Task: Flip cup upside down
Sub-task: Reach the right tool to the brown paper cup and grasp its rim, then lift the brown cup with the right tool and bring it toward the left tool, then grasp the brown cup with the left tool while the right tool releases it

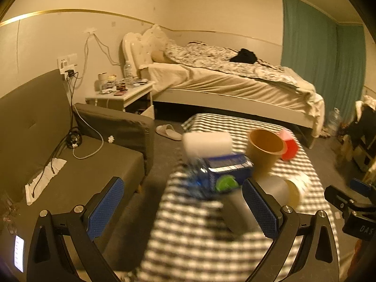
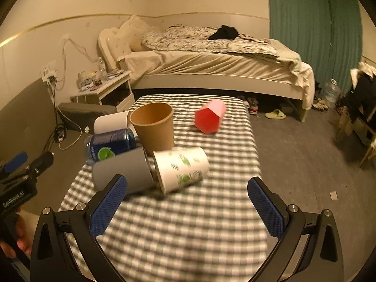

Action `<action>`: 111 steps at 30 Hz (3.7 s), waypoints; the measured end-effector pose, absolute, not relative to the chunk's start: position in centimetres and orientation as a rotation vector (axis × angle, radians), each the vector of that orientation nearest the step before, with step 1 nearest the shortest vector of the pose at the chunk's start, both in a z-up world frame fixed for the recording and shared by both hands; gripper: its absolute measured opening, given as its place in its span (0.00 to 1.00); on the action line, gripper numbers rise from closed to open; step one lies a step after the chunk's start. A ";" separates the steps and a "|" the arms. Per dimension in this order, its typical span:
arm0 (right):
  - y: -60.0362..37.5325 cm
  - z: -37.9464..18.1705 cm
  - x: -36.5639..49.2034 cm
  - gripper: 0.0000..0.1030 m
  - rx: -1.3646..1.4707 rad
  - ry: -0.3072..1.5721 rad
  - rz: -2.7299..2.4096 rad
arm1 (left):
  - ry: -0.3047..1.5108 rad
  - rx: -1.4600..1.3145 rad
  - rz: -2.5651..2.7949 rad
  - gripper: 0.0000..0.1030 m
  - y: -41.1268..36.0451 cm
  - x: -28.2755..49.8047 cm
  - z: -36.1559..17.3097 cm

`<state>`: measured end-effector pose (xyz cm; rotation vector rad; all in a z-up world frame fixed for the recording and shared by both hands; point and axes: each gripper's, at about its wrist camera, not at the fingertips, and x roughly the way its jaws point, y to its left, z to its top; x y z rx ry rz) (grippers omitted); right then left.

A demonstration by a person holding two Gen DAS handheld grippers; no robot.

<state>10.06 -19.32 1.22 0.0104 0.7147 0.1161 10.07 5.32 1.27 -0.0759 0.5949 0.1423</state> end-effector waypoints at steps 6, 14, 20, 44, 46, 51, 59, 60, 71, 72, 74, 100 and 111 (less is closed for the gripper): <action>-16.5 -0.3 16.4 1.00 -0.028 0.767 0.166 | 0.634 -0.065 0.182 1.00 7.1 12.8 -0.8; -13.3 -2.7 23.2 1.00 -0.089 0.822 0.215 | 0.684 -0.082 0.192 1.00 8.1 14.1 -2.3; -12.4 -3.6 25.4 0.92 -0.089 0.839 0.243 | 0.703 -0.037 0.185 1.00 7.7 14.4 -2.9; -16.1 8.9 11.5 0.74 -0.021 0.801 0.245 | 0.617 -0.095 0.206 1.00 7.3 7.0 0.8; -16.3 8.3 9.0 0.74 -0.009 0.840 0.244 | 0.624 -0.104 0.196 1.00 7.1 5.6 0.8; -15.9 4.7 4.0 0.74 0.040 0.977 0.256 | 0.634 -0.088 0.179 1.00 6.3 3.8 0.7; -15.3 -1.5 3.7 0.74 0.117 1.099 0.227 | 0.641 -0.113 0.180 1.00 7.2 3.9 0.0; -15.2 -1.5 4.1 0.74 0.118 1.092 0.224 | 0.646 -0.109 0.179 1.00 7.2 4.2 -0.2; -15.5 -3.5 9.2 0.73 0.145 1.111 0.154 | 0.691 -0.070 0.126 1.00 6.3 6.0 -1.5; -15.6 -3.6 9.2 0.73 0.148 1.108 0.155 | 0.694 -0.068 0.125 1.00 6.2 6.0 -1.6; -15.5 -3.6 9.2 0.74 0.143 1.099 0.163 | 0.704 -0.057 0.124 1.00 5.9 6.2 -1.8; -26.2 1.6 4.0 0.98 0.056 0.780 0.066 | 0.725 -0.044 0.067 1.00 -5.2 2.2 0.4; -30.6 -1.2 4.5 0.98 0.142 0.803 -0.022 | 0.841 -0.086 -0.013 1.00 -8.8 2.6 -2.5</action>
